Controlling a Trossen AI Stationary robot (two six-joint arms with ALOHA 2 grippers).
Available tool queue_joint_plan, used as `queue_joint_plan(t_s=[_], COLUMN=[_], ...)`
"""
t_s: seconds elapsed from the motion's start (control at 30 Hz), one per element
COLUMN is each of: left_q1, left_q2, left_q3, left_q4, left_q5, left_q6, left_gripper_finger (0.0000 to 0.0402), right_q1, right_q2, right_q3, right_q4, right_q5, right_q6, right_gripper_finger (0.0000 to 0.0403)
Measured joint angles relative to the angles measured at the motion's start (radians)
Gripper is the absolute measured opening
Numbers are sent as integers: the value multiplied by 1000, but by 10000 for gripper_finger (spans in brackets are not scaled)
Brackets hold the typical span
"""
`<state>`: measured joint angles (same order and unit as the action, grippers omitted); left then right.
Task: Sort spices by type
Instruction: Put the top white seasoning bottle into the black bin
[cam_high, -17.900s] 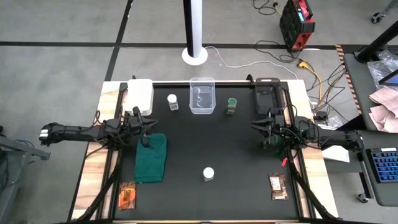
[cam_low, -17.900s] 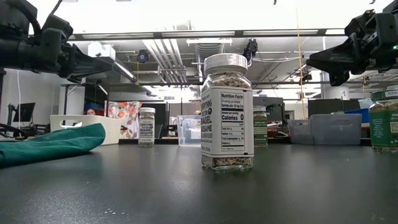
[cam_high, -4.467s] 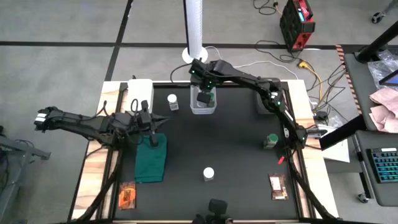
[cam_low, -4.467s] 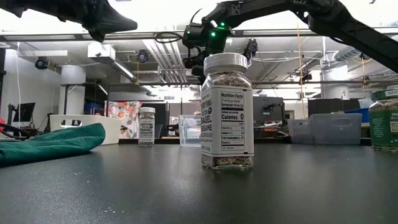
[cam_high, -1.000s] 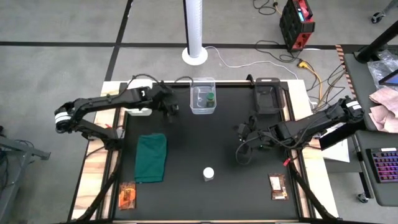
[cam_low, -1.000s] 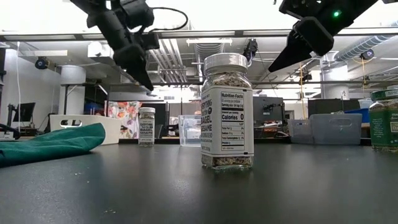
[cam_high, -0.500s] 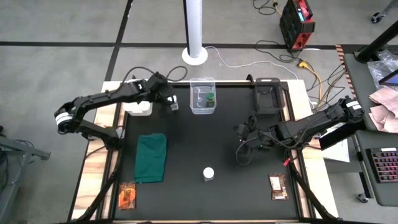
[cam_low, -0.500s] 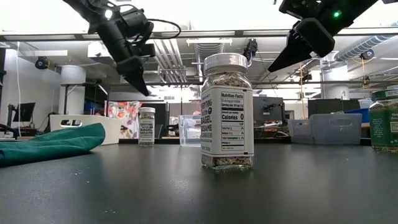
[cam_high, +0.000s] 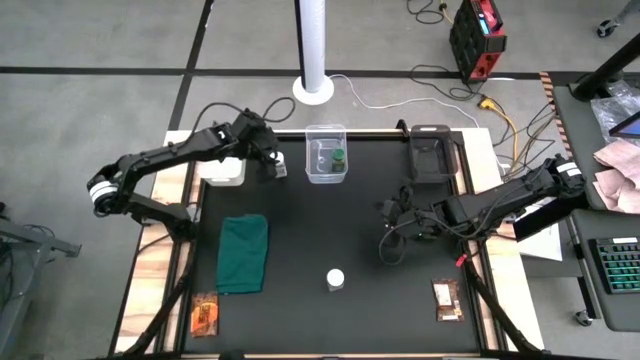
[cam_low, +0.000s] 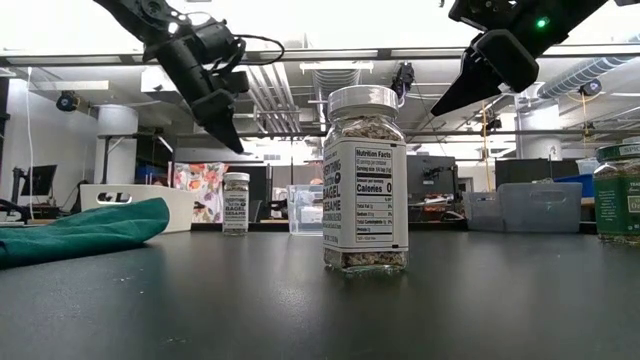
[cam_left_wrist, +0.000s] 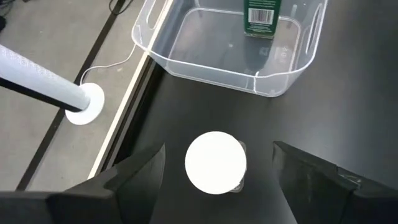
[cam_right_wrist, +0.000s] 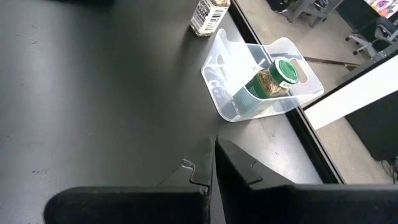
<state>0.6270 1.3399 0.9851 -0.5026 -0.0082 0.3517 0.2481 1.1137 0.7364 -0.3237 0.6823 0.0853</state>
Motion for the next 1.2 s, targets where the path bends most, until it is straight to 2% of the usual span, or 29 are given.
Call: queue_joint_plan(t_s=[1.2], left_q1=[33], left_q2=[0], left_q3=[-235], left_q4=[309], left_q5=[29], left_q6=[-17], left_gripper_finger=[275], right_q1=[0], right_q2=[-1], right_q3=[0], right_q4=[15], right_q5=[0], right_q6=[-48], right_gripper_finger=[9])
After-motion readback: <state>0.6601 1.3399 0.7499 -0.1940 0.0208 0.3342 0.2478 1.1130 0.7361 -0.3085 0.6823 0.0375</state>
